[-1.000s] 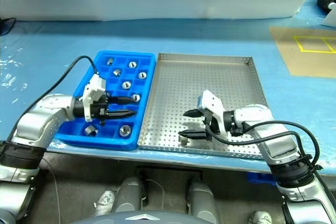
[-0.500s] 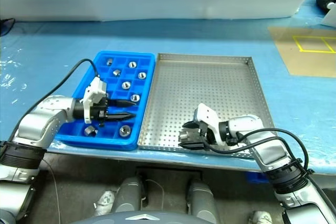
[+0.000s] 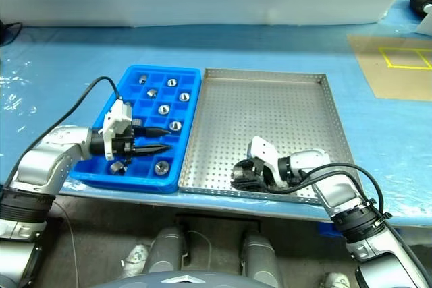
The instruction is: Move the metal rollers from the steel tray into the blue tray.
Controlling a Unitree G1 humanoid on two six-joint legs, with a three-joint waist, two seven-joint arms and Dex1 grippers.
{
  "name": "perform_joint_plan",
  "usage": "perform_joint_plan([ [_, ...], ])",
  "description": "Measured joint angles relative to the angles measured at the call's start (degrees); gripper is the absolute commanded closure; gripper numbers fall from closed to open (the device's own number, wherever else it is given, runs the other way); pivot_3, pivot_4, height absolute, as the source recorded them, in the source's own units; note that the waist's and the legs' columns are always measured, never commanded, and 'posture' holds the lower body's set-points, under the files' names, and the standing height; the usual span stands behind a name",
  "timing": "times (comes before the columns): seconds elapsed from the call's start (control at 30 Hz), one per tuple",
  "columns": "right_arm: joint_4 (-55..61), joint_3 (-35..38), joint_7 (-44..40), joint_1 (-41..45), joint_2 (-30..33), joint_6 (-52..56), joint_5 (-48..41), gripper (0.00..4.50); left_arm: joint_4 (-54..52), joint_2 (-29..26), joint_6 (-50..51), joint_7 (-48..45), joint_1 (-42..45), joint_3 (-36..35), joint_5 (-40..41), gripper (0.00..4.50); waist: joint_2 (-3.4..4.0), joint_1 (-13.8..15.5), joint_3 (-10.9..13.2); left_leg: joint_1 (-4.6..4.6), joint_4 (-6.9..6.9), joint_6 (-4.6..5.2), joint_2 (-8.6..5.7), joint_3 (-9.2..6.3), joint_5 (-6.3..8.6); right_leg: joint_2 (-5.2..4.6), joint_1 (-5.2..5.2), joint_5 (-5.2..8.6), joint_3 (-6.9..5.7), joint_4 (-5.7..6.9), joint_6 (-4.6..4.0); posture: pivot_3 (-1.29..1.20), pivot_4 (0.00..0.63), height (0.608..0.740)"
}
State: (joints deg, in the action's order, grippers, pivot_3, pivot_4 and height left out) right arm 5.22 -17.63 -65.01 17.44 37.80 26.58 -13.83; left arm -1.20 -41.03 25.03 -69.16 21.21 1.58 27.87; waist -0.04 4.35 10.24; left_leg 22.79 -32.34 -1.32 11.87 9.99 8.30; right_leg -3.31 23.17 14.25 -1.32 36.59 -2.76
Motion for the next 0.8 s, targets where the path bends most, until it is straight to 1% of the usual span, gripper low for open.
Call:
perform_joint_plan([
  [0.33,-0.1,0.1,0.6,0.7,-1.5,1.5,0.0,2.77,0.0,0.0,0.0,0.2,0.0,-0.1,0.0,2.04,0.0,-0.1,0.0,-0.11,0.0,-0.01,0.0,0.0,0.0,0.01,-0.1,0.0,0.01,0.01,0.0,-0.01,0.15,0.74],
  [0.37,-0.1,0.1,0.8,1.3,-1.8,2.3,-0.1,2.77,0.0,0.0,0.0,0.3,0.0,-0.2,0.0,2.04,0.01,-0.2,0.0,-0.11,0.0,-0.01,0.0,0.0,-0.01,0.01,-0.08,0.0,0.01,0.02,0.0,-0.01,0.15,0.74],
  [0.47,0.0,0.6,0.8,7.0,-3.5,4.7,-1.3,2.77,-0.3,-0.8,0.8,1.0,0.0,-1.8,0.6,2.04,0.01,-0.4,0.0,-0.13,0.0,-0.05,0.0,0.0,-0.03,0.03,-0.04,-0.01,0.01,0.09,-0.02,0.02,0.15,0.74],
  [0.57,-0.3,0.9,0.4,14.8,-8.0,5.3,-2.8,2.77,-1.7,-2.7,2.5,1.4,0.2,-4.2,1.9,2.04,0.01,-0.3,0.0,-0.14,0.07,-0.1,0.02,0.0,-0.06,0.06,0.01,0.03,-0.03,0.12,-0.13,0.05,0.15,0.74],
  [0.67,-2.3,0.0,0.0,20.2,-13.1,5.1,-3.3,2.77,-1.9,-5.3,3.2,1.9,0.1,-7.0,2.3,2.04,-0.01,0.0,0.0,-0.08,0.1,-0.09,0.01,-0.01,-0.05,0.05,0.03,0.08,-0.08,0.08,-0.2,0.1,0.15,0.74],
  [0.8,-8.7,-3.4,-1.2,24.0,-19.4,2.7,-2.7,2.77,-1.9,-9.0,3.2,2.6,-2.2,-12.4,2.5,2.04,-0.01,0.5,0.0,0.27,0.1,-0.13,0.01,-0.07,-0.08,0.03,0.33,0.08,-0.15,0.06,-0.2,0.17,0.15,0.74],
])
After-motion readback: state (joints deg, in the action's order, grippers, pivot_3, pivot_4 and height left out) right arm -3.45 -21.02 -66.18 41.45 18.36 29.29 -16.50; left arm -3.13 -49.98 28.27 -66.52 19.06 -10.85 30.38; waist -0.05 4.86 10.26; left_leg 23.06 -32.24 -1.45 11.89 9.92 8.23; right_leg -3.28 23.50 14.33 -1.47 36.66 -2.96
